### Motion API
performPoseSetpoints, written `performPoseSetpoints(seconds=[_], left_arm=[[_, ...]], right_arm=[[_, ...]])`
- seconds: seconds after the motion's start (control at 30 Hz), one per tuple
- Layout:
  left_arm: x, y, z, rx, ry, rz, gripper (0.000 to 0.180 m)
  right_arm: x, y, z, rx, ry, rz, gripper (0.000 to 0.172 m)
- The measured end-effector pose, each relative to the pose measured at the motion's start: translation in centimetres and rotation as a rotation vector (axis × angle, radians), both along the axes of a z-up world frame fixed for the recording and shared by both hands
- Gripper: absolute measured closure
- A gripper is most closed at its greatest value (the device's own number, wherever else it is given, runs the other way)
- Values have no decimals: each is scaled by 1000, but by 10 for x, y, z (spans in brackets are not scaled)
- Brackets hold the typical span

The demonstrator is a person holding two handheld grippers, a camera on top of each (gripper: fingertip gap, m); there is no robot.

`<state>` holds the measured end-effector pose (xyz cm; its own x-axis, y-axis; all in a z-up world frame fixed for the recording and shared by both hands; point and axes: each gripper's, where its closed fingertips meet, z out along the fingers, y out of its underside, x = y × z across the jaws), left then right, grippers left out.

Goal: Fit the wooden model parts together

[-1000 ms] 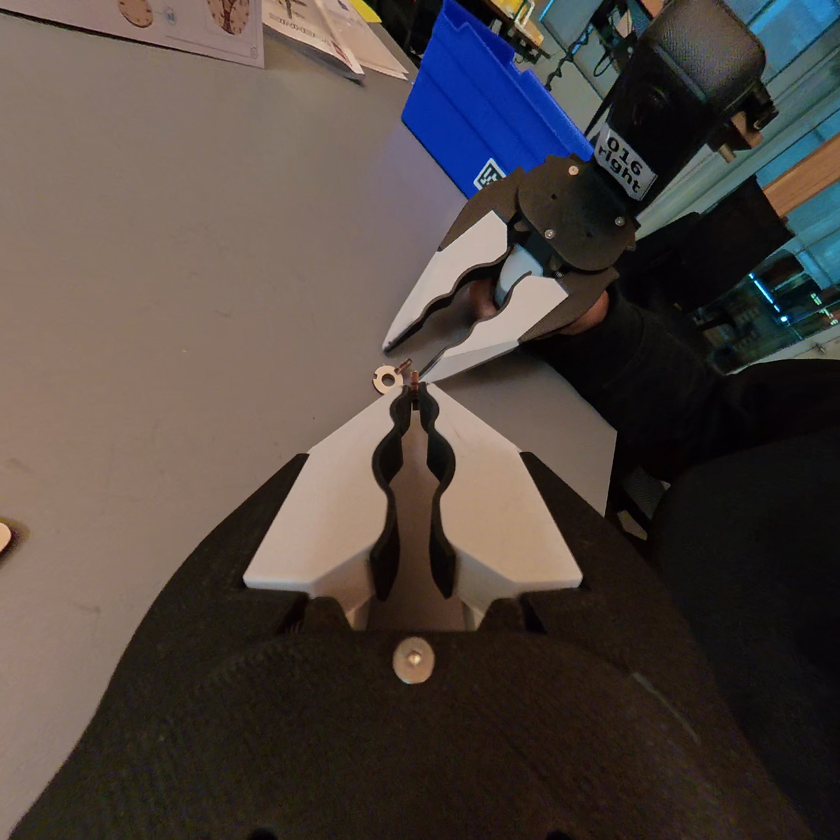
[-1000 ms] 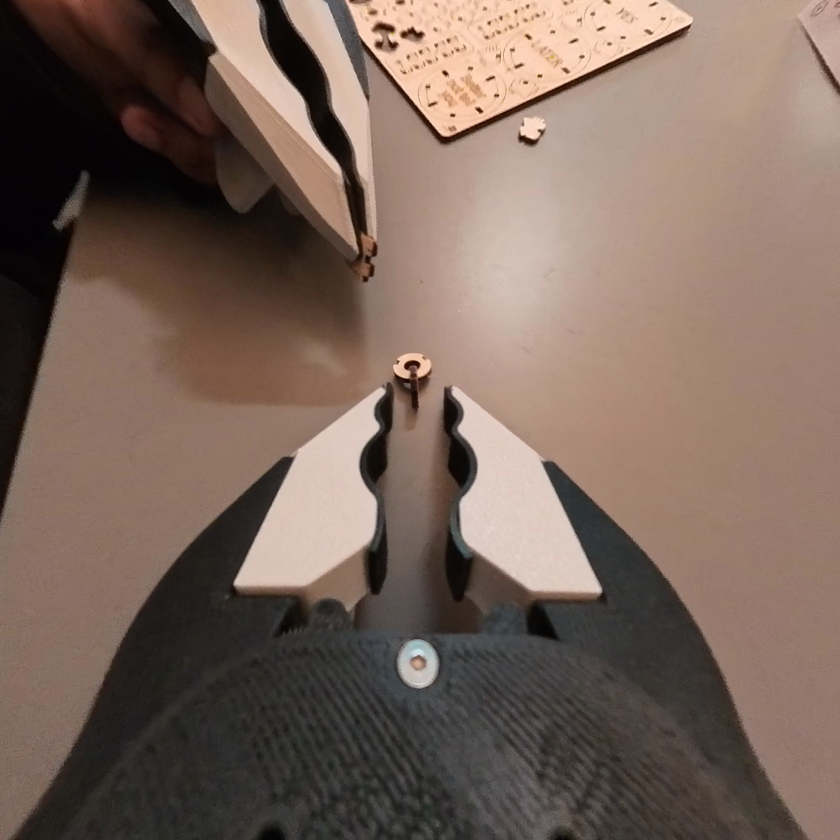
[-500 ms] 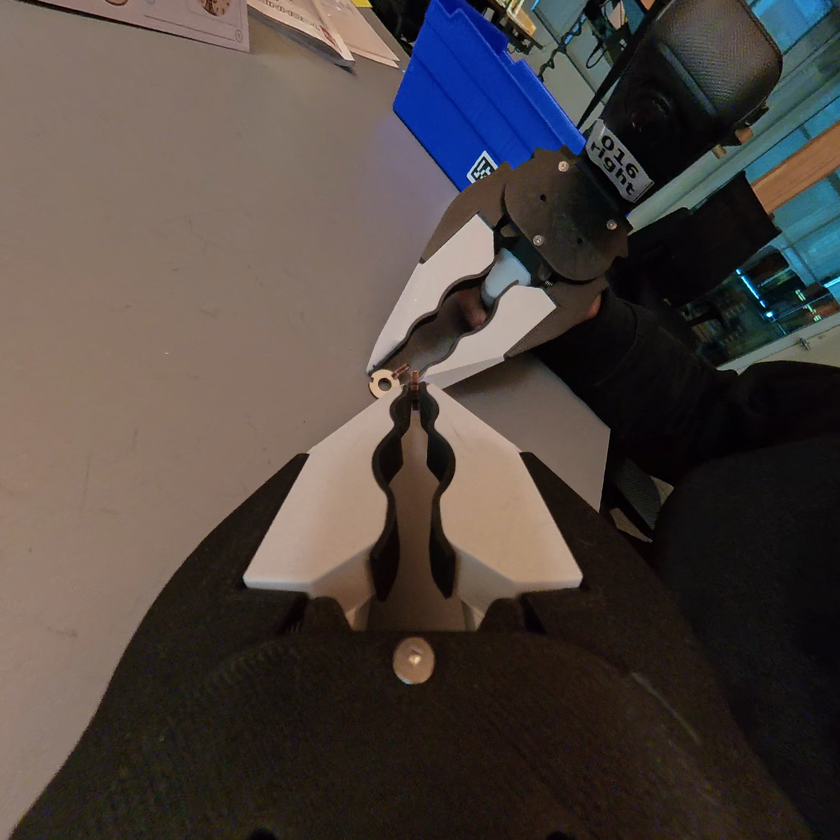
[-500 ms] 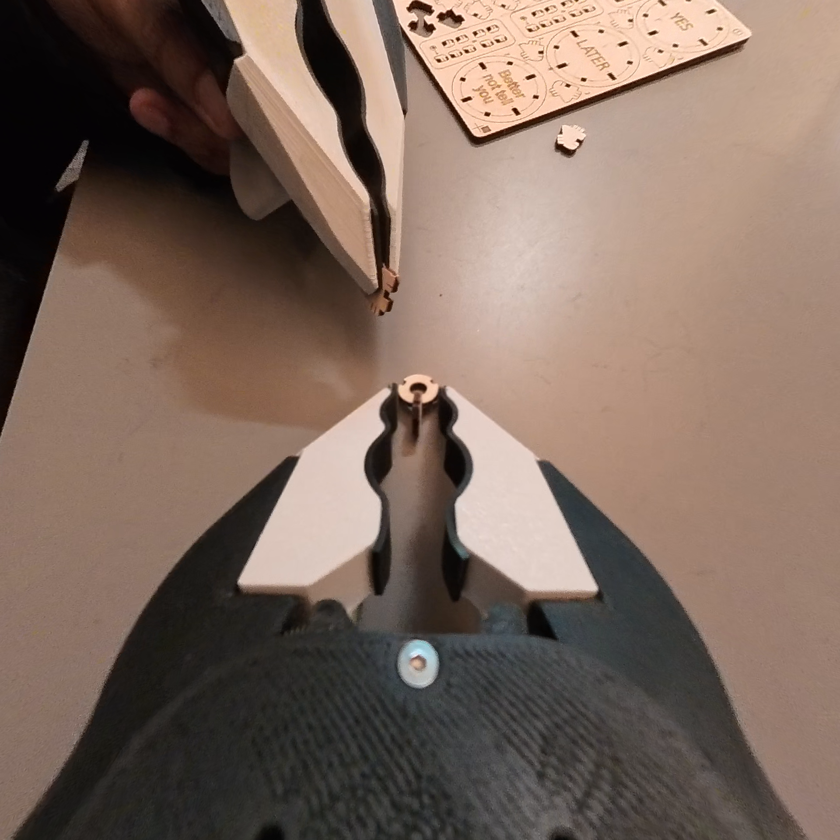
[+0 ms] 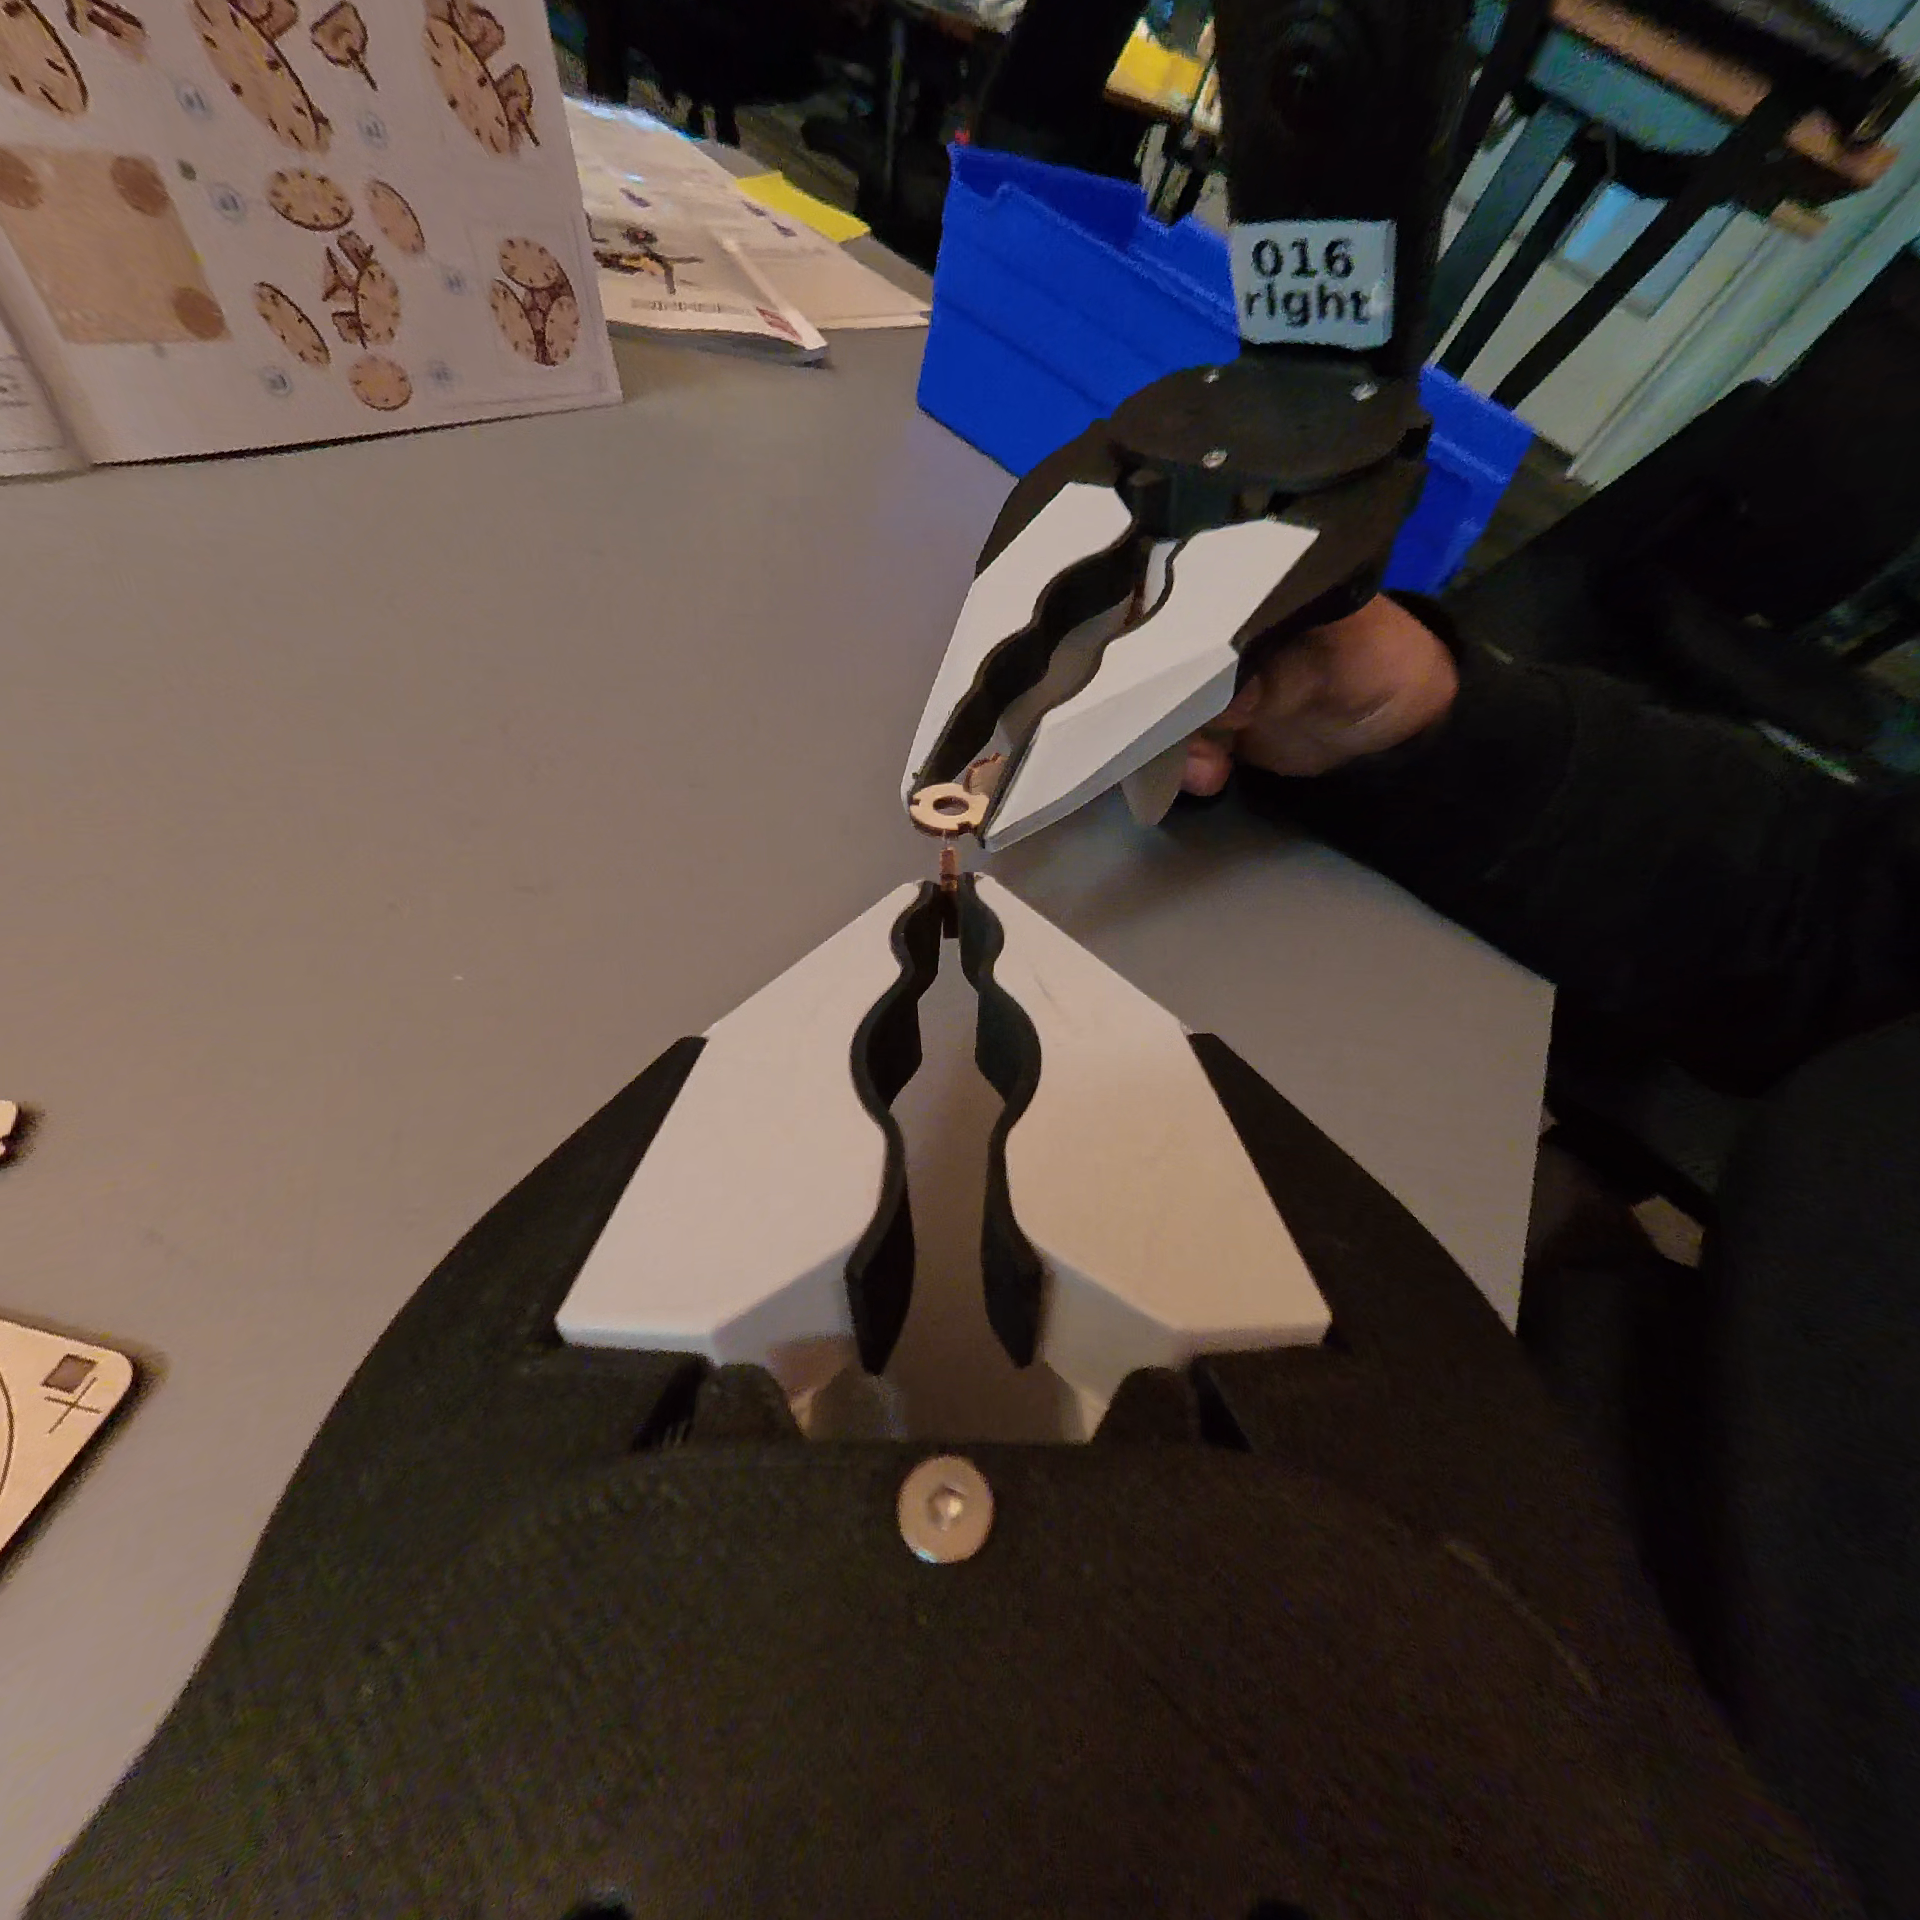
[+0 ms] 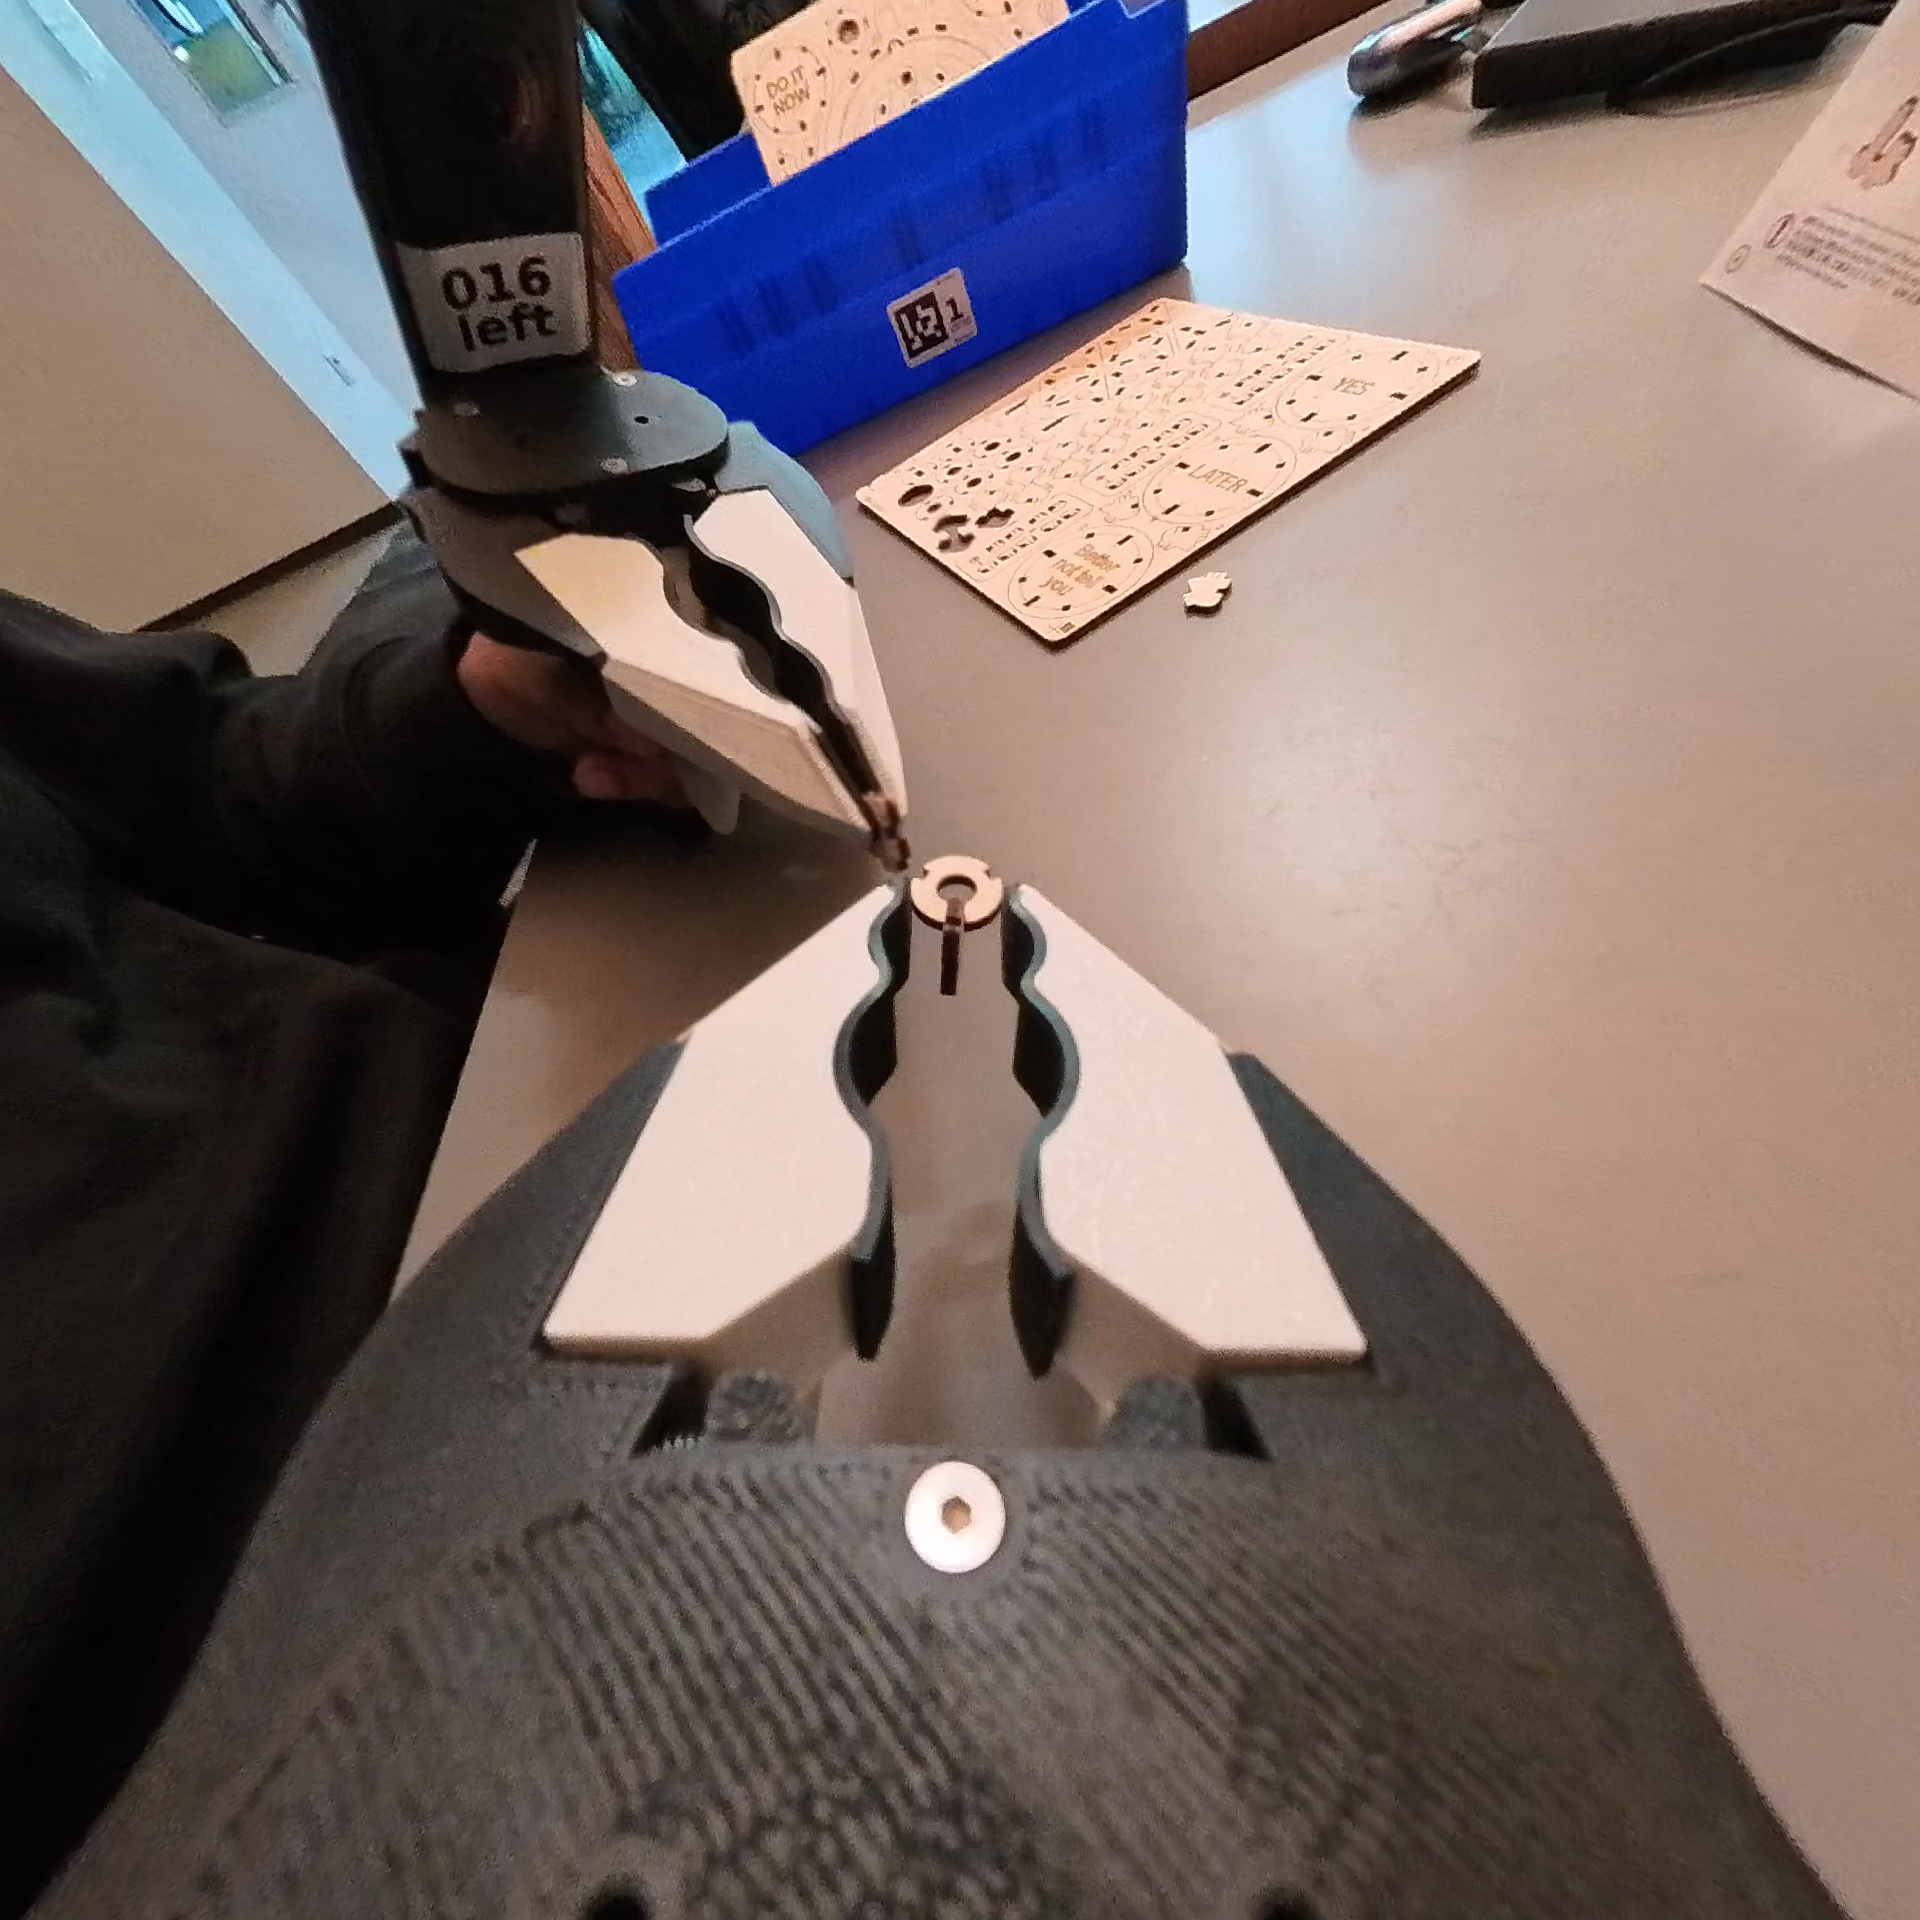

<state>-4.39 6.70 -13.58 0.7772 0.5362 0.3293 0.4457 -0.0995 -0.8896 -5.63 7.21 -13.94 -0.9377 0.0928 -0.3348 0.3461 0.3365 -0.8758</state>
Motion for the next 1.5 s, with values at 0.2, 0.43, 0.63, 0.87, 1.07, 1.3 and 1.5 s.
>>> performPoseSetpoints(seconds=[0.2, 0.43, 0.63, 0.87, 1.07, 1.3, 1.5], left_arm=[[-2, 5, -9, -106, 27, 19, 180], [-2, 6, -13, -148, 37, 22, 180], [-3, 7, -14, -184, 60, 37, 180], [-4, 8, -15, -208, 81, 46, 180], [-5, 8, -15, -229, 98, 57, 180], [-6, 8, -14, -254, 138, 74, 180], [-8, 8, -12, -275, 169, 115, 180]], right_arm=[[5, -3, 0, 50, 81, -16, 157], [1, -3, -5, 118, 152, -63, 157], [0, -3, -9, 162, 190, -92, 157], [-1, -2, -12, 190, 197, -105, 157], [-1, -2, -12, 224, 262, -119, 157], [-2, -2, -11, 247, 315, -141, 157], [-4, -1, -9, 259, 340, -182, 157]])
